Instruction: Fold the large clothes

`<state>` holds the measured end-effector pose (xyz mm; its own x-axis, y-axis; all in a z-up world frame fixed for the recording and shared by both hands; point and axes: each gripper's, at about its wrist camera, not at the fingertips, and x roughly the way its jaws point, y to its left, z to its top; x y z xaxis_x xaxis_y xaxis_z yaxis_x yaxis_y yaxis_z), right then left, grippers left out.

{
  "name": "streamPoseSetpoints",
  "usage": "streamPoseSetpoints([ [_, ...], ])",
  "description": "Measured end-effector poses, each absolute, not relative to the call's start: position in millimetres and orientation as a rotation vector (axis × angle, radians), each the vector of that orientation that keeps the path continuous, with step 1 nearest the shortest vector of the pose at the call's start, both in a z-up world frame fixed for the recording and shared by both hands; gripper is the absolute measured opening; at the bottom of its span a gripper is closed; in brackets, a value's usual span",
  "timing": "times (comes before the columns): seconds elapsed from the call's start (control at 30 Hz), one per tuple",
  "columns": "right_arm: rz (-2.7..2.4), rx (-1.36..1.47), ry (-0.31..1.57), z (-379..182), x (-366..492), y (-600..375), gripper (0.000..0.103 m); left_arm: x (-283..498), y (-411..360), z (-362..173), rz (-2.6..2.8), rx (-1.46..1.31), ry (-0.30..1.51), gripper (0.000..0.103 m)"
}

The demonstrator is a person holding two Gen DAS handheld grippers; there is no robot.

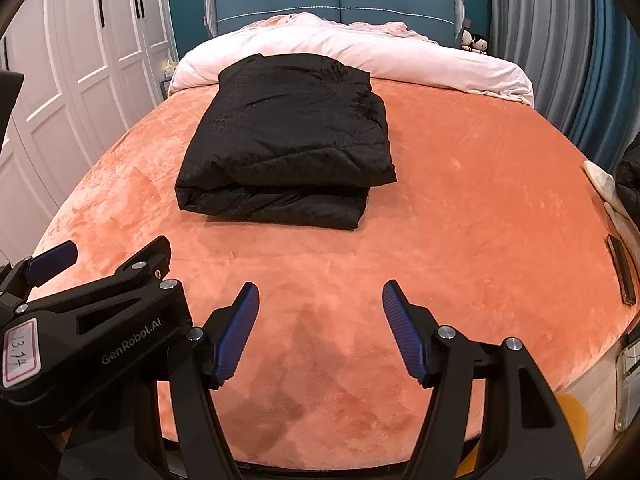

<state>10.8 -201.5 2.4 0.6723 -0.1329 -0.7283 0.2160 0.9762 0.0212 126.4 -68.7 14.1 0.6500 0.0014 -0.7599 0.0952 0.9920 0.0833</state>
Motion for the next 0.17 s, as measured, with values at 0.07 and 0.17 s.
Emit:
streamPoseSetpoints([
  [0.07,-0.201,0.107,0.804,3.6,10.0,-198.4,0.062,125.0,-69.6,16.0,-0.046,0.122,0.854,0.092],
  [0.17,-0.206,0.109,0.803,4.2,8.8,-197.4,0.062,124.6,-70.3,17.0,-0.046,0.125,0.855,0.092],
])
